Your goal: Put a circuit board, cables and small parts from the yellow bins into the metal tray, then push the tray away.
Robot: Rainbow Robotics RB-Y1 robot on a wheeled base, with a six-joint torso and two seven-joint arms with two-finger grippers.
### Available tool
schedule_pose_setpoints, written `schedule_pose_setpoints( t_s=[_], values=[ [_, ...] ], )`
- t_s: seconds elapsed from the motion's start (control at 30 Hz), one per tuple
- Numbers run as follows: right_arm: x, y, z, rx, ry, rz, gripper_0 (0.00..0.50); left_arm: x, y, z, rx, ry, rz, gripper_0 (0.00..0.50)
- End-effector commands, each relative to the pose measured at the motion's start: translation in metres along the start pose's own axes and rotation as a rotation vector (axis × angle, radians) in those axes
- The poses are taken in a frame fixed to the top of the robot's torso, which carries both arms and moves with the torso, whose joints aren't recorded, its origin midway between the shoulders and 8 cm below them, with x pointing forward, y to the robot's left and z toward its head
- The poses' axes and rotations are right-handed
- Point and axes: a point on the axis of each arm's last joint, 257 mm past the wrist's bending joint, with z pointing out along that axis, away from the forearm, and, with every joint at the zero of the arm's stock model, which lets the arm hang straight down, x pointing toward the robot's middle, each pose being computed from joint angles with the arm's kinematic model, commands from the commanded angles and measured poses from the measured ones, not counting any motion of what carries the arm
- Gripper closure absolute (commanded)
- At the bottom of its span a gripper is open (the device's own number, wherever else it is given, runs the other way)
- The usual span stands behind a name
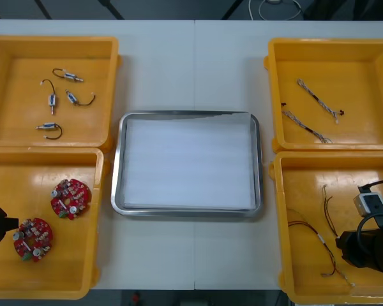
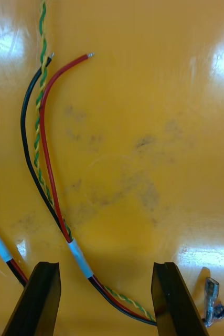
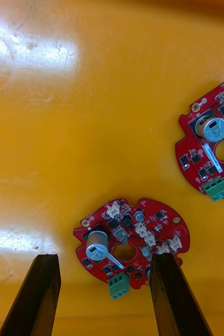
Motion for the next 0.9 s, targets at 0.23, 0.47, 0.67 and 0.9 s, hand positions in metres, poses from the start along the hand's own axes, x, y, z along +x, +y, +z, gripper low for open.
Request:
schedule_pose_setpoints(
  t_s=[0.23,0.47,0.67,0.9],
  values=[
    [0.024,-0.006,0.005,0.051,0.035,-0.164,0.000,0.017,0.019,0.018,-0.035,0.019,0.049,0.000],
    [0.025,-0.001,0.006,0.045,0.027,-0.221,0.000,0.024,0.018,0.027,-0.034,0.022,0.052,0.000],
    [0.027,0.011,0.007,0.001,0.030,-0.219,0.000,0.028,0.018,0.033,-0.034,0.024,0.056,0.000],
    [0.032,0.014,0.007,-0.009,0.040,-0.220,0.000,0.033,0.017,0.036,-0.035,0.033,0.066,0.000]
  ],
)
